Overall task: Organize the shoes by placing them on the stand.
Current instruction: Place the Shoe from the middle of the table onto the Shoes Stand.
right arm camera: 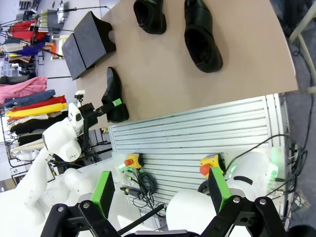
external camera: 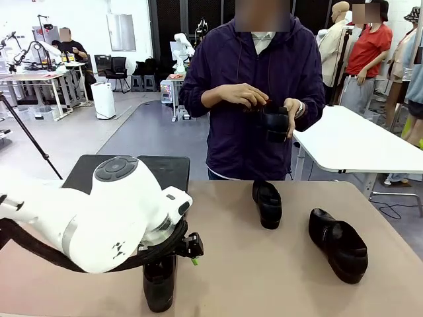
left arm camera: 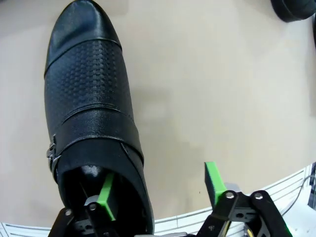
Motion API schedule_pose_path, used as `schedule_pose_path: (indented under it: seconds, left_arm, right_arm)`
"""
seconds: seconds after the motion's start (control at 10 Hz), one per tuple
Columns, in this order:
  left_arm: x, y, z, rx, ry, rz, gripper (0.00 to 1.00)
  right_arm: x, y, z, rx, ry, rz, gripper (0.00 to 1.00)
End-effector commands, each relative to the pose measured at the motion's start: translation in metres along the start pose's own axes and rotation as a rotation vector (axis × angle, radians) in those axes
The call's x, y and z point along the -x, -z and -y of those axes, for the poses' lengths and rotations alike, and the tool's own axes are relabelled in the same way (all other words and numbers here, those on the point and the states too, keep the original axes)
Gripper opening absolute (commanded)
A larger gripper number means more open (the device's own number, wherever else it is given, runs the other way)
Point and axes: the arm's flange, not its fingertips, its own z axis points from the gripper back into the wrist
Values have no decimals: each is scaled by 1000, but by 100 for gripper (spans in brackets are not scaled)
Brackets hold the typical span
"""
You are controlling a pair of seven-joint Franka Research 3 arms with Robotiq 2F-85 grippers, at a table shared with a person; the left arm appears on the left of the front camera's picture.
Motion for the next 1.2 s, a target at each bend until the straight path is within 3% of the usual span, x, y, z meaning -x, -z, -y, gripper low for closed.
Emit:
schedule_pose_path:
  seconds: [0.0, 0.7, 0.9, 1.1]
  left_arm:
    - [-2, 4, 8, -26, -20, 15, 0]
    - [4, -5, 5, -101, -39, 16, 0]
    - [6, -33, 2, -75, -31, 13, 0]
    - [15, -91, -1, -35, 53, -9, 0]
  right_arm:
    - [0, 0, -1, -21, -15, 3, 100]
    - [0, 0, -1, -21, -15, 3, 100]
    - [0, 0, -1, -21, -15, 3, 100]
    - [0, 0, -1, -21, -15, 3, 100]
